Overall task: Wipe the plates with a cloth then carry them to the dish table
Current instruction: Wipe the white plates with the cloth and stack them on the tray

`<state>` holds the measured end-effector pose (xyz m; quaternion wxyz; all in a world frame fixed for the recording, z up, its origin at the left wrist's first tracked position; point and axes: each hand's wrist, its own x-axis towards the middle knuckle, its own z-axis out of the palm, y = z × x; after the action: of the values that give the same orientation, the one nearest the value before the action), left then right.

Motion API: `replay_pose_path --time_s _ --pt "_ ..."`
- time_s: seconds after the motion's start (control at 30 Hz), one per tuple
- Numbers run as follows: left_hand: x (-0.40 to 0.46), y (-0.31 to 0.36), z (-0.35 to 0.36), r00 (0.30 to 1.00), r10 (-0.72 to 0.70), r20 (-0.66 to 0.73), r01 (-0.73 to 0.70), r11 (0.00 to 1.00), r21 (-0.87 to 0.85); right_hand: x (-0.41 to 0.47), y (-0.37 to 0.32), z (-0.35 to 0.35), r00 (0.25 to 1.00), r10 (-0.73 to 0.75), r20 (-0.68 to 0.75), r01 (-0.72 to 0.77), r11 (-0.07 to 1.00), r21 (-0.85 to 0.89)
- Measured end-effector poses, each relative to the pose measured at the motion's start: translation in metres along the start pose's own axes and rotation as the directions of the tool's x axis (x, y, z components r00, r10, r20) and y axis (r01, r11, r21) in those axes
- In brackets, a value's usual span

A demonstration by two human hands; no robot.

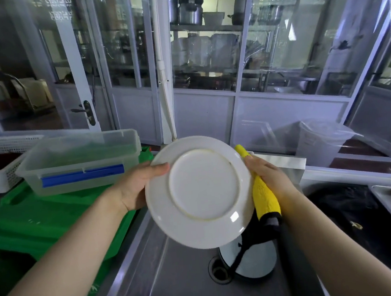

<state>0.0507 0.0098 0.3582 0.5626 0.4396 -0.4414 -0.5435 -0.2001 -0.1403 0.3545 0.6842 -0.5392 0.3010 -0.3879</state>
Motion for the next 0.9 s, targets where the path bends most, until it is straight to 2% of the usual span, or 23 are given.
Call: replay_pose_path --time_s 0.07,0.13,0.2,0.27,0.33,0.47,0.53,0.6,0.77,0.83,0.9 --pt "-0.002 -0.004 0.000 0.997 0.058 -0.051 -0.059 0.998 -0.007 0.005 0.002 -0.002 0.988 -0.034 -0.149 0.030 0.999 -0.030" --pt "-0.002 -0.008 0.002 0.983 0.113 -0.141 -0.114 0.993 0.003 0.011 0.004 -0.003 0.975 -0.120 -0.186 0.108 0.991 -0.076" --pt "0.000 -0.008 0.009 0.948 0.176 -0.265 -0.188 0.982 -0.021 0.012 0.006 0.003 0.959 -0.258 -0.121 0.218 0.939 -0.267" --pt "0.003 -0.006 0.020 0.890 0.227 -0.396 -0.282 0.956 -0.086 0.010 0.011 0.012 0.923 -0.384 0.018 0.328 0.762 -0.559" --pt "0.008 -0.003 0.029 0.819 0.258 -0.513 -0.366 0.922 -0.122 0.007 0.019 0.022 0.893 -0.439 0.098 0.380 0.622 -0.685" --pt "0.015 -0.005 0.048 0.710 0.295 -0.639 -0.478 0.868 -0.132 -0.009 0.020 0.043 0.831 -0.535 0.151 0.448 0.484 -0.752" --pt "0.019 -0.008 0.057 0.657 0.298 -0.693 -0.505 0.856 -0.110 -0.019 0.019 0.058 0.778 -0.590 0.218 0.508 0.385 -0.770" --pt "0.023 -0.011 0.065 0.622 0.292 -0.726 -0.521 0.847 -0.105 -0.030 0.021 0.076 0.741 -0.606 0.289 0.566 0.333 -0.754" --pt "0.026 -0.019 0.077 0.605 0.272 -0.749 -0.517 0.849 -0.110 -0.046 0.026 0.099 0.643 -0.636 0.427 0.699 0.259 -0.666" --pt "0.024 -0.021 0.079 0.630 0.274 -0.726 -0.519 0.844 -0.132 -0.046 0.026 0.091 0.630 -0.645 0.433 0.717 0.267 -0.644" --pt "0.021 -0.022 0.082 0.658 0.252 -0.709 -0.517 0.836 -0.183 -0.044 0.027 0.074 0.604 -0.664 0.441 0.721 0.219 -0.657"
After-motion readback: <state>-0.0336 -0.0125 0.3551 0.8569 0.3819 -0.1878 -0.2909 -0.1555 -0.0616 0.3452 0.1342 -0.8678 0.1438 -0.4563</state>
